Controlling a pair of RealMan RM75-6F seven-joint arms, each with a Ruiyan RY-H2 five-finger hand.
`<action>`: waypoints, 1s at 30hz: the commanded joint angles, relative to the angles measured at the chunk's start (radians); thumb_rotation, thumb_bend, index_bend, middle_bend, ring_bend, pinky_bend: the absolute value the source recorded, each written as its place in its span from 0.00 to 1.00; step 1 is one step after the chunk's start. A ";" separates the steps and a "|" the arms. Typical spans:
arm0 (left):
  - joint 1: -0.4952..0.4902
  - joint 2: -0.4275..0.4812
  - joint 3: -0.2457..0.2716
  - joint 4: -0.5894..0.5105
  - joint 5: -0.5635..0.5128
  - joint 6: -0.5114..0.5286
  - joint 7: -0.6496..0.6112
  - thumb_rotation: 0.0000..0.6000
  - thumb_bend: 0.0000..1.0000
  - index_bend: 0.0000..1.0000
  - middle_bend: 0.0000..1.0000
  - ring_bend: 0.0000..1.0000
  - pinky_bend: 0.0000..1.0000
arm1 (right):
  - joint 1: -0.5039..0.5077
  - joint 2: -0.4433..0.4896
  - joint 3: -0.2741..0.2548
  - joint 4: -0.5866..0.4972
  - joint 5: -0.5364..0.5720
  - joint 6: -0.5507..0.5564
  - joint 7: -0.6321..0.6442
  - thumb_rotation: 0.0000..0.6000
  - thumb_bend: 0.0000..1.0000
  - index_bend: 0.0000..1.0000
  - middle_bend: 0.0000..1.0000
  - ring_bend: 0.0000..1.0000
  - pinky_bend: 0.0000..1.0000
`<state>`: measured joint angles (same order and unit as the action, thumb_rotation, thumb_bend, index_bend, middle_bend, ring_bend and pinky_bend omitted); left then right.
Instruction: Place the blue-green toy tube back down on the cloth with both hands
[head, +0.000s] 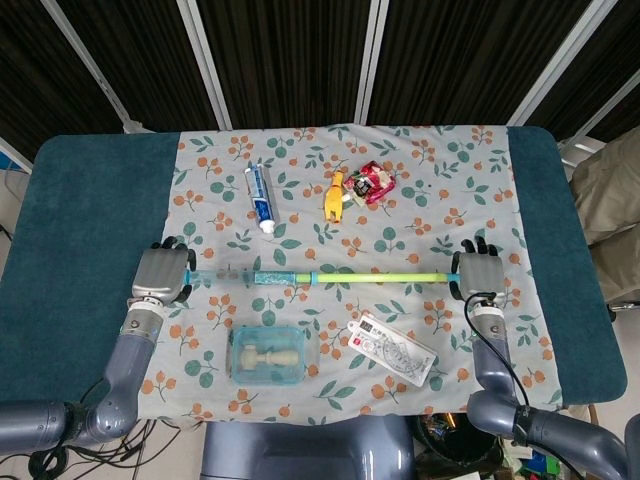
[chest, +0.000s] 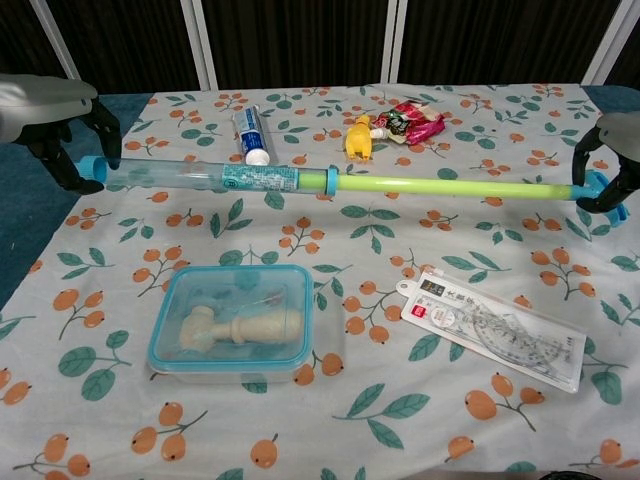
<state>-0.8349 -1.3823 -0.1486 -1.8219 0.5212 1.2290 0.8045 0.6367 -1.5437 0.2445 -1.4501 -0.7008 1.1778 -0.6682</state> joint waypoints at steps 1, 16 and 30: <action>-0.007 -0.010 -0.005 -0.004 -0.001 0.002 0.004 1.00 0.35 0.55 0.32 0.13 0.25 | 0.001 0.000 0.000 -0.015 -0.008 0.004 0.001 1.00 0.39 0.69 0.17 0.07 0.15; -0.060 -0.067 -0.058 -0.041 -0.040 0.033 0.043 1.00 0.35 0.55 0.32 0.13 0.25 | 0.035 -0.007 0.017 -0.124 -0.026 0.034 -0.038 1.00 0.39 0.71 0.17 0.07 0.15; -0.129 -0.134 -0.094 -0.031 -0.090 0.044 0.090 1.00 0.35 0.55 0.32 0.13 0.25 | 0.062 -0.036 0.014 -0.189 -0.048 0.065 -0.067 1.00 0.39 0.71 0.17 0.07 0.15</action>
<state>-0.9616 -1.5140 -0.2432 -1.8545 0.4329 1.2724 0.8937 0.6985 -1.5785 0.2579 -1.6381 -0.7498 1.2421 -0.7353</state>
